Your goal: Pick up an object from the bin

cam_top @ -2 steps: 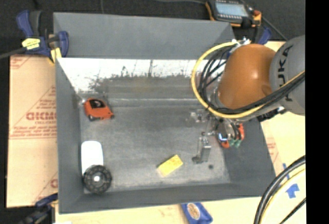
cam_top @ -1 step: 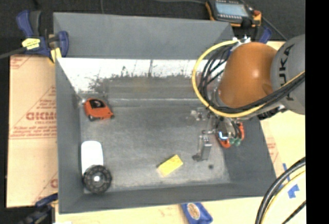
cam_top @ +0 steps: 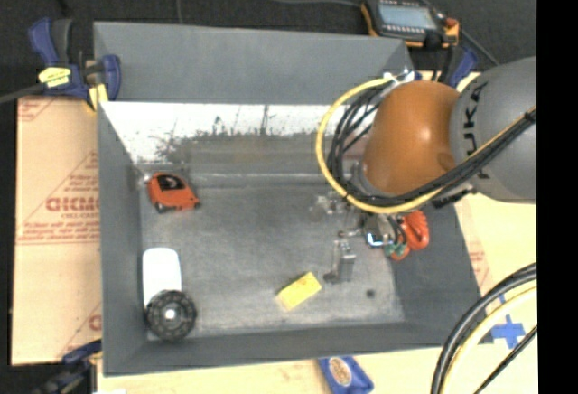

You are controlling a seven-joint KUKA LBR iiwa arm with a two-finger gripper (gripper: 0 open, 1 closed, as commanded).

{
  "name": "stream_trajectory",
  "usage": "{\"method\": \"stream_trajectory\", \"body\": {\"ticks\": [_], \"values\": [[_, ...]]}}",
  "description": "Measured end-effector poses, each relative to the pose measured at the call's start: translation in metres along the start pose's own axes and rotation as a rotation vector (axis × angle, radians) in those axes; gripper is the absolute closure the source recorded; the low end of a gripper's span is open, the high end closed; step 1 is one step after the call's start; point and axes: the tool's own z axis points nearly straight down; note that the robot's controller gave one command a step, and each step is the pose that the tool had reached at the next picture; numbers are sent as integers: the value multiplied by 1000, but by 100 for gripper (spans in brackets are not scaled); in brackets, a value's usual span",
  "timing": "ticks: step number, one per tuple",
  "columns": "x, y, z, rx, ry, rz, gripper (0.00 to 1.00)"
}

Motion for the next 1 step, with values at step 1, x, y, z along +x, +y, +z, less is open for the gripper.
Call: {"method": "stream_trajectory", "body": {"ticks": [1], "values": [[-11, 67, 52, -4, 5, -70, 0]]}}
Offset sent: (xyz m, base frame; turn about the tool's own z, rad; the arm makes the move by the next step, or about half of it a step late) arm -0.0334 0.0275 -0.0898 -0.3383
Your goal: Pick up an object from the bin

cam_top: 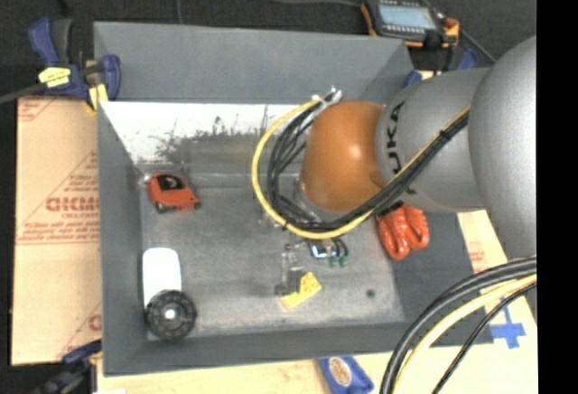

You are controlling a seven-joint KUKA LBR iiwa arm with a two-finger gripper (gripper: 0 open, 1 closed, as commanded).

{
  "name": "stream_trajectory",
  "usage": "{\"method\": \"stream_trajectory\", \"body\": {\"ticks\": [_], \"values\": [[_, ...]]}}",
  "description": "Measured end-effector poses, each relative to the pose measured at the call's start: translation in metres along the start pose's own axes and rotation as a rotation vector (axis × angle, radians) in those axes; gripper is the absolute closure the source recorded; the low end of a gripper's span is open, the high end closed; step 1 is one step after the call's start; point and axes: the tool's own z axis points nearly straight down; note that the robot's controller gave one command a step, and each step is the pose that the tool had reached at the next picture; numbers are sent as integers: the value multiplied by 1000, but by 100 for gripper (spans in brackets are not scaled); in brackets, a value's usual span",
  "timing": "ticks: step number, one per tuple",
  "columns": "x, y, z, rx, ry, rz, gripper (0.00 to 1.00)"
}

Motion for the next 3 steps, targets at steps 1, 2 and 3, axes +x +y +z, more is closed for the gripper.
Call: {"method": "stream_trajectory", "body": {"ticks": [1, 2, 3], "values": [[12, 25, 22, -5, 5, -103, 0], [42, -26, 24, -1, 4, -269, 0], [37, -49, -15, -2, 13, -246, 0]]}}
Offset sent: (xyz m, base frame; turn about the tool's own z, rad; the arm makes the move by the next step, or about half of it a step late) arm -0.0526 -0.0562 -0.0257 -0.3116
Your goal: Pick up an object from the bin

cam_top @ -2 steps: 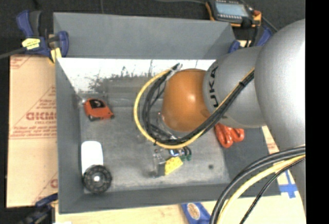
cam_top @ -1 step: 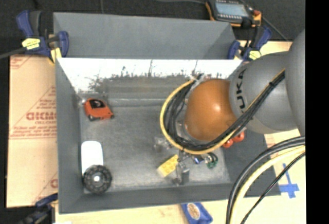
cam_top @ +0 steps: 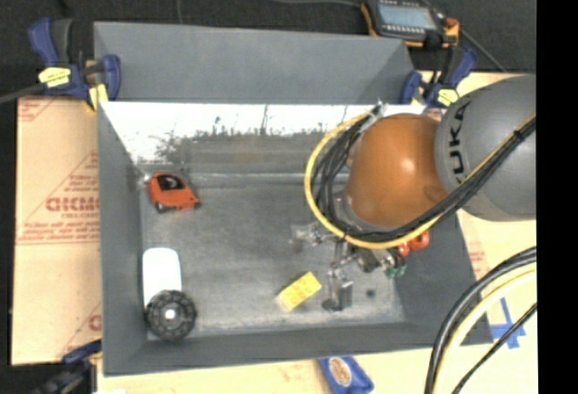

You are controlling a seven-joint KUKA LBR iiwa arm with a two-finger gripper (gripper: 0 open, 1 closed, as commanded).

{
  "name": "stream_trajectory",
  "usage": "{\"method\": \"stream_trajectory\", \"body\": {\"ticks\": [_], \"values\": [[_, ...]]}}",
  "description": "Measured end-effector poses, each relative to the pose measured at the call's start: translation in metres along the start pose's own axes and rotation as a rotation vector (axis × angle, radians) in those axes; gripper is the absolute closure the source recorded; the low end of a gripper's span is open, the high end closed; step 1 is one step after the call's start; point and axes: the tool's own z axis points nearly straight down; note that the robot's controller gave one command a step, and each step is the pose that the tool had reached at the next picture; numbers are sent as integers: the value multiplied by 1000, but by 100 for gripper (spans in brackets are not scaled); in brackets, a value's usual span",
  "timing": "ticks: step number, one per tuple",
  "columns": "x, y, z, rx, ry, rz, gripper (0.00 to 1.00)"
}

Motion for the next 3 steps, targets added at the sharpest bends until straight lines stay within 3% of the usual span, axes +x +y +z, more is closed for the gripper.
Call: {"method": "stream_trajectory", "body": {"ticks": [1, 2, 3], "values": [[3, -2, -22, 6, -23, 59, 0], [9, 2, 21, 4, -11, -107, 0], [14, 12, 41, 3, -9, -234, 0]]}}
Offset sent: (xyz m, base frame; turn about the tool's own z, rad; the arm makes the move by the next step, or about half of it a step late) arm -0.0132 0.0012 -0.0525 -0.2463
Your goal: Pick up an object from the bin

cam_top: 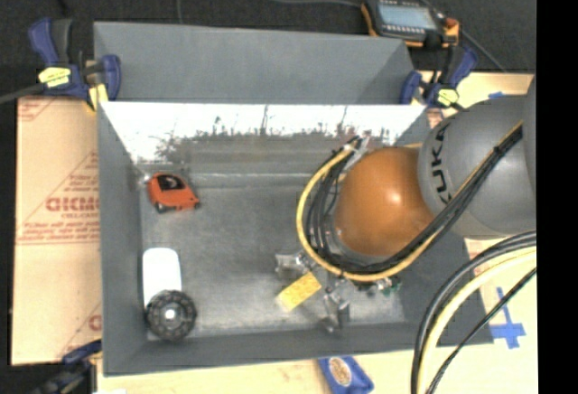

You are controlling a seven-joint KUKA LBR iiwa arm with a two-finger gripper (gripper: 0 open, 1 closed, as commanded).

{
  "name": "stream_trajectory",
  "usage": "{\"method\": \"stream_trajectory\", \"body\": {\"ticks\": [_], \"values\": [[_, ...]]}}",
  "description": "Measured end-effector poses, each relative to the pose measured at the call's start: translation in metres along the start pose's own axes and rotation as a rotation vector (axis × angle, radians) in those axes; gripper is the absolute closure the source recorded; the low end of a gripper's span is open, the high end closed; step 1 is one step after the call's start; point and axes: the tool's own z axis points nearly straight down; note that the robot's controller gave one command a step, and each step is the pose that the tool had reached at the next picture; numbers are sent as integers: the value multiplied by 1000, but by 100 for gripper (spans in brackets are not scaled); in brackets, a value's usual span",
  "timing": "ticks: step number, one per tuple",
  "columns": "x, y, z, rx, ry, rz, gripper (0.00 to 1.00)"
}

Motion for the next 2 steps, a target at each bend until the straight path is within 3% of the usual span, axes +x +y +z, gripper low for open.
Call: {"method": "stream_trajectory", "body": {"ticks": [1, 2], "values": [[6, -4, 11, 1, 0, 253, 100], [6, -4, 11, 1, 0, 253, 100]]}}
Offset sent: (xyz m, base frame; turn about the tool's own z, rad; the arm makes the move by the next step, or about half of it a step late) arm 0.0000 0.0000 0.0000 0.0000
